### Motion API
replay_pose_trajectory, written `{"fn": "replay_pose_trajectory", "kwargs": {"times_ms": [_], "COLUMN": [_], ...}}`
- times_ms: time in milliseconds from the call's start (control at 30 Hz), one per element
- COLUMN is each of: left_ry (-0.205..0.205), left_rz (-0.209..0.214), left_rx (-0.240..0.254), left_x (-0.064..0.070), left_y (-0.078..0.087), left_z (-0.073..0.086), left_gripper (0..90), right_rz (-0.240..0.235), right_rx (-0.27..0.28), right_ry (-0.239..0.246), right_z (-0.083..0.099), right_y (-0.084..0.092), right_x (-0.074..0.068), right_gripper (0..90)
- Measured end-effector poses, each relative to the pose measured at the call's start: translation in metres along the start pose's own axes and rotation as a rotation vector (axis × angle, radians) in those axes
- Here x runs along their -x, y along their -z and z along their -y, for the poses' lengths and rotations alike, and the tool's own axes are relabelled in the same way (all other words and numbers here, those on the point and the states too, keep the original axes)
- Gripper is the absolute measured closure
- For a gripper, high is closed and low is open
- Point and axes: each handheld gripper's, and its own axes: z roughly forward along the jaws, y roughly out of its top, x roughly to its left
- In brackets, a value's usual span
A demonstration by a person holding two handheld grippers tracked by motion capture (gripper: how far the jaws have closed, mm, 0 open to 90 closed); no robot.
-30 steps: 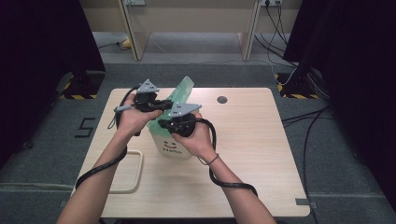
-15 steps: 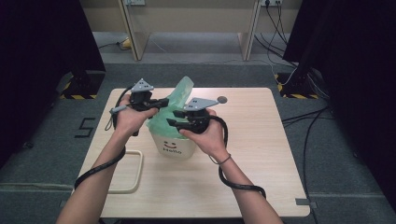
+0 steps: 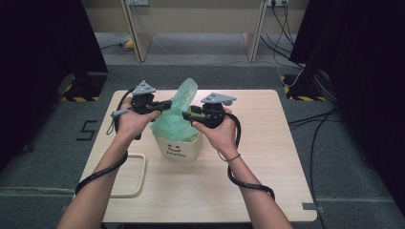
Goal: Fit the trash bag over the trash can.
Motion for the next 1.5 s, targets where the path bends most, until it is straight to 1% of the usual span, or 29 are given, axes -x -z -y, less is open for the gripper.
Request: {"fn": "replay_pose_trajectory", "kwargs": {"times_ms": [33,133,167,200,300,333,367,400,433,467,500,533,633,733,800,867,933,967,1133,1167,1233,1267,1333,1367,1433,1500], "left_ry": [-0.001,-0.001,-0.001,0.001,0.000,0.001,0.002,0.003,0.005,0.004,0.008,0.011,0.022,0.037,0.048,0.055,0.066,0.066,0.090,0.093,0.100,0.105,0.112,0.115,0.125,0.134], "left_rz": [-0.001,0.000,0.000,0.000,0.000,-0.001,-0.003,-0.004,-0.005,-0.006,-0.008,-0.009,-0.017,-0.030,-0.040,-0.044,-0.053,-0.053,-0.067,-0.069,-0.069,-0.070,-0.072,-0.074,-0.077,-0.082], "left_rx": [0.002,0.007,0.007,0.011,0.010,0.010,0.010,0.009,0.008,0.007,0.008,0.007,0.007,0.008,0.010,0.013,0.019,0.019,0.025,0.025,0.025,0.025,0.024,0.022,0.019,0.018], "left_x": [0.000,0.000,0.000,0.000,0.000,-0.001,-0.001,-0.002,-0.003,-0.003,-0.004,-0.005,-0.008,-0.013,-0.017,-0.019,-0.023,-0.023,-0.029,-0.029,-0.031,-0.032,-0.034,-0.035,-0.038,-0.041], "left_y": [0.001,0.002,0.002,0.003,0.004,0.004,0.005,0.005,0.005,0.006,0.006,0.006,0.007,0.009,0.011,0.011,0.012,0.012,0.012,0.012,0.011,0.011,0.010,0.010,0.008,0.007], "left_z": [0.000,0.000,0.000,0.000,0.000,0.000,0.001,0.001,0.001,0.002,0.002,0.003,0.005,0.007,0.009,0.009,0.010,0.010,0.011,0.011,0.012,0.012,0.013,0.013,0.014,0.015], "left_gripper": [89.8,89.8,89.9,89.8,89.9,89.8,89.9,89.9,89.9,89.9,89.8,89.8,89.9,89.9,89.9,89.9,89.9,89.9,89.9,89.9,89.9,89.9,89.9,89.9,89.9,89.9], "right_rz": [-0.002,0.000,0.000,-0.003,-0.006,-0.007,-0.005,-0.005,-0.004,-0.004,-0.003,0.007,0.013,0.022,0.029,0.031,0.039,0.039,0.058,0.062,0.063,0.068,0.070,0.070,0.074,0.078], "right_rx": [-0.006,-0.028,-0.028,-0.033,-0.037,-0.038,-0.042,-0.042,-0.044,-0.044,-0.044,-0.044,-0.049,-0.052,-0.055,-0.057,-0.060,-0.060,-0.059,-0.064,-0.069,-0.078,-0.097,-0.097,-0.108,-0.127], "right_ry": [-0.011,-0.019,-0.019,-0.043,-0.054,-0.061,-0.067,-0.067,-0.069,-0.069,-0.069,-0.071,-0.067,-0.072,-0.084,-0.085,-0.085,-0.085,-0.105,-0.108,-0.111,-0.118,-0.149,-0.149,-0.179,-0.196], "right_z": [0.001,0.004,0.004,0.005,0.006,0.006,0.007,0.007,0.008,0.008,0.008,0.008,0.008,0.008,0.008,0.008,0.007,0.007,0.005,0.004,0.004,0.004,0.006,0.006,0.009,0.011], "right_y": [-0.003,-0.011,-0.011,-0.017,-0.021,-0.024,-0.026,-0.026,-0.026,-0.026,-0.026,-0.024,-0.021,-0.016,-0.008,-0.006,0.002,0.002,0.020,0.026,0.028,0.031,0.039,0.039,0.045,0.048], "right_x": [0.000,0.001,0.001,0.001,0.001,0.001,0.001,0.001,0.002,0.002,0.002,0.003,0.005,0.007,0.012,0.014,0.019,0.019,0.030,0.034,0.036,0.039,0.047,0.047,0.055,0.061], "right_gripper": [53.4,52.7,52.7,52.7,53.7,56.4,64.5,64.5,74.7,74.7,79.6,86.1,90.0,90.0,90.0,90.0,90.0,90.0,90.0,90.0,90.0,90.0,90.0,90.0,90.0,90.0]}}
